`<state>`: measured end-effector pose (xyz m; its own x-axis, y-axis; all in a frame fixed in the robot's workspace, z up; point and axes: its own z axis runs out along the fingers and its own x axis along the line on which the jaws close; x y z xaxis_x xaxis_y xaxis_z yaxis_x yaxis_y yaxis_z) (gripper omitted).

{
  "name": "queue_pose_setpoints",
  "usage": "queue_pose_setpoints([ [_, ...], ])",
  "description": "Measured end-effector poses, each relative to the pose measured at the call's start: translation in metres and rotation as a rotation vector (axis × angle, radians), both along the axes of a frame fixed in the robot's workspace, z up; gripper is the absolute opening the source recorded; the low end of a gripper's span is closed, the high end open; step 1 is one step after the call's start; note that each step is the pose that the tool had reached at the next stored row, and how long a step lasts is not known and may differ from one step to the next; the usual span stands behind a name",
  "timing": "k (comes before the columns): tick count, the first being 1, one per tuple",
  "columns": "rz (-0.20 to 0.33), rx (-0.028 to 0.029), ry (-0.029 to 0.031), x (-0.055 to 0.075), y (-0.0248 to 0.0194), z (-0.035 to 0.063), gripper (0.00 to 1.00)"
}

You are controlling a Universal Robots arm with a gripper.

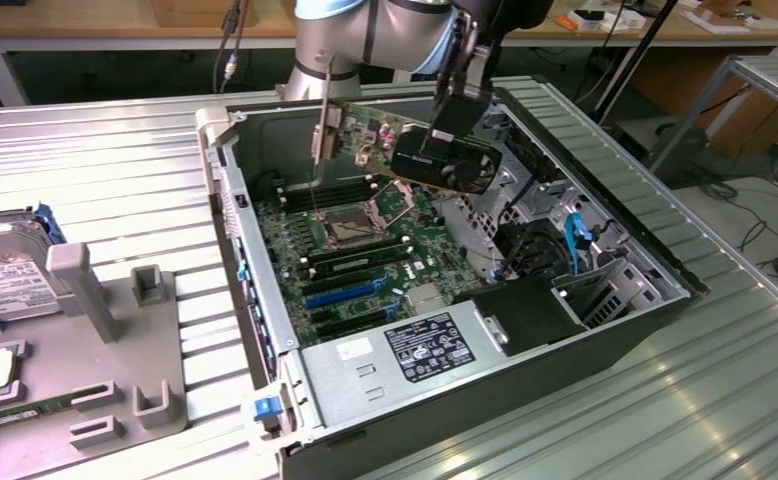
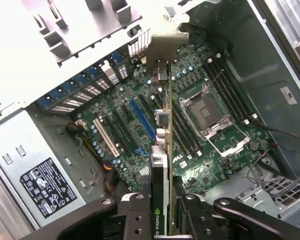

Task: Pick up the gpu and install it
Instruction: 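Insert the gpu into the slot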

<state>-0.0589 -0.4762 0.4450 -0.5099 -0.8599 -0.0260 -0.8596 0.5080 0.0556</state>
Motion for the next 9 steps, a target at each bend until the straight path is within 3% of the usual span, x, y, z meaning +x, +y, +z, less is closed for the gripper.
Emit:
queue_pose_setpoints([
  [9, 0.118, 0.0, 0.0, 0.0, 0.0, 0.0, 0.27],
])
